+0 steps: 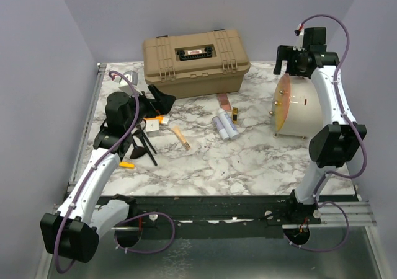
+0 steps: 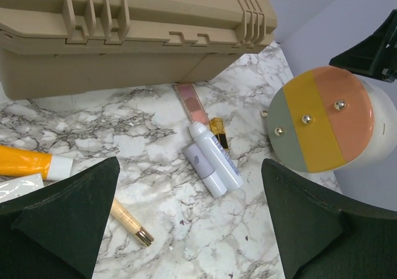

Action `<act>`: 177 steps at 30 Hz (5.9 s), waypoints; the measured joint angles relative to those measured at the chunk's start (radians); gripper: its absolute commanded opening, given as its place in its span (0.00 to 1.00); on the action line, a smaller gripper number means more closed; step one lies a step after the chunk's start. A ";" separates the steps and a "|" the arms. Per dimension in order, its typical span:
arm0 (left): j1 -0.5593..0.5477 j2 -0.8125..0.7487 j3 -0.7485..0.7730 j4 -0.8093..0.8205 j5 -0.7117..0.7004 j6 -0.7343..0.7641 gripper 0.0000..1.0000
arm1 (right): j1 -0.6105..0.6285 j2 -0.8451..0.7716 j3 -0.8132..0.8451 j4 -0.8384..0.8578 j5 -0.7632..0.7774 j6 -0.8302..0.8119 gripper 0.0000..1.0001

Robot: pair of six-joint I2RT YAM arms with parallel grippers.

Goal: Organize the makeup
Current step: Move the storage box to the center of the board, then open the drawer in the storage box.

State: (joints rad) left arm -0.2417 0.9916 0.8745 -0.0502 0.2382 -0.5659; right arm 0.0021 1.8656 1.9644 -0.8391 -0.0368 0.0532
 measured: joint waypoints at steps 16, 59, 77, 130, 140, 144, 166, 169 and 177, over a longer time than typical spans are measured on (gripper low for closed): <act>0.000 0.004 0.000 0.000 0.010 -0.012 0.99 | -0.004 -0.149 -0.208 0.087 -0.250 -0.032 1.00; -0.001 -0.005 0.022 0.000 0.164 -0.021 0.99 | -0.265 -0.127 -0.248 0.156 -0.224 0.176 0.99; 0.000 0.015 0.013 0.009 0.172 -0.090 0.99 | -0.271 -0.136 -0.281 0.120 -0.568 0.010 0.94; -0.815 0.626 0.459 0.037 -0.269 0.184 0.84 | -0.237 -0.654 -0.715 0.270 -0.604 0.275 0.79; -0.831 0.716 0.559 0.031 -0.292 0.143 0.80 | -0.237 -0.764 -0.840 0.357 -0.585 0.263 0.81; -0.832 0.762 0.607 0.029 -0.296 0.148 0.75 | -0.237 -0.768 -0.840 0.352 -0.575 0.252 0.82; -0.832 0.923 0.771 0.025 -0.384 0.274 0.47 | -0.237 -0.762 -0.841 0.354 -0.582 0.234 0.78; -0.832 0.932 0.771 0.026 -0.377 0.269 0.46 | -0.237 -0.760 -0.838 0.352 -0.581 0.234 0.78; -0.832 0.956 0.771 0.023 -0.369 0.279 0.35 | -0.237 -0.734 -0.814 0.336 -0.581 0.233 0.78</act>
State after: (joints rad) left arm -1.0737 1.9472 1.6459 -0.0277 -0.1307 -0.2871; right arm -0.2348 1.1313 1.1503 -0.5026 -0.6182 0.2863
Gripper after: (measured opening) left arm 0.390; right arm 0.777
